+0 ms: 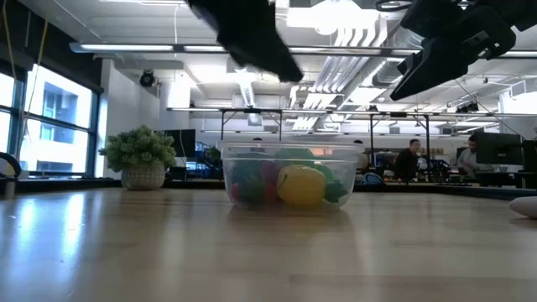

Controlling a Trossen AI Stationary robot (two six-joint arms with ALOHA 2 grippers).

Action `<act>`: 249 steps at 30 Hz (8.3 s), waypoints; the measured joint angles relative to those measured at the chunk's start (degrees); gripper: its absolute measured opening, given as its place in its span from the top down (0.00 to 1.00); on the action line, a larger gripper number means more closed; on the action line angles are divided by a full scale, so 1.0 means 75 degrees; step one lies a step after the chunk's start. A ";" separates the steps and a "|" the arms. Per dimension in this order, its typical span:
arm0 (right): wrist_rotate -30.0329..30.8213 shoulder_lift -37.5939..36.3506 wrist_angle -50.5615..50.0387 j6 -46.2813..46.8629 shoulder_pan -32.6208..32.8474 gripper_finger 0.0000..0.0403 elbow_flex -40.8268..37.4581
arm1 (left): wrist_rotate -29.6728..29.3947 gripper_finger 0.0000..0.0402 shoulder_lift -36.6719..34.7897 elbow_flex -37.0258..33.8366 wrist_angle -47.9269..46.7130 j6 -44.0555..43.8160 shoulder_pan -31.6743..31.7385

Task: Pick and placing Produce into tupperware
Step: Put the black blueberry into the transparent bin, then return to Home Position

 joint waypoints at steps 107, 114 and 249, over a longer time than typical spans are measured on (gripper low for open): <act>0.0001 -0.0003 -0.0033 0.0000 -0.0002 0.83 0.0000 | 0.0667 0.93 -0.1921 0.3699 -0.5564 -0.1051 0.0253; -0.0001 -0.0002 -0.0012 0.0000 0.0000 0.83 0.0000 | -0.0348 1.00 -0.3416 0.2995 -0.5280 -0.0900 -0.0693; 0.0179 -0.0003 0.0136 0.0028 0.0000 0.83 -0.0002 | 0.0417 0.98 -1.3062 -0.9223 0.2204 0.0568 -0.1120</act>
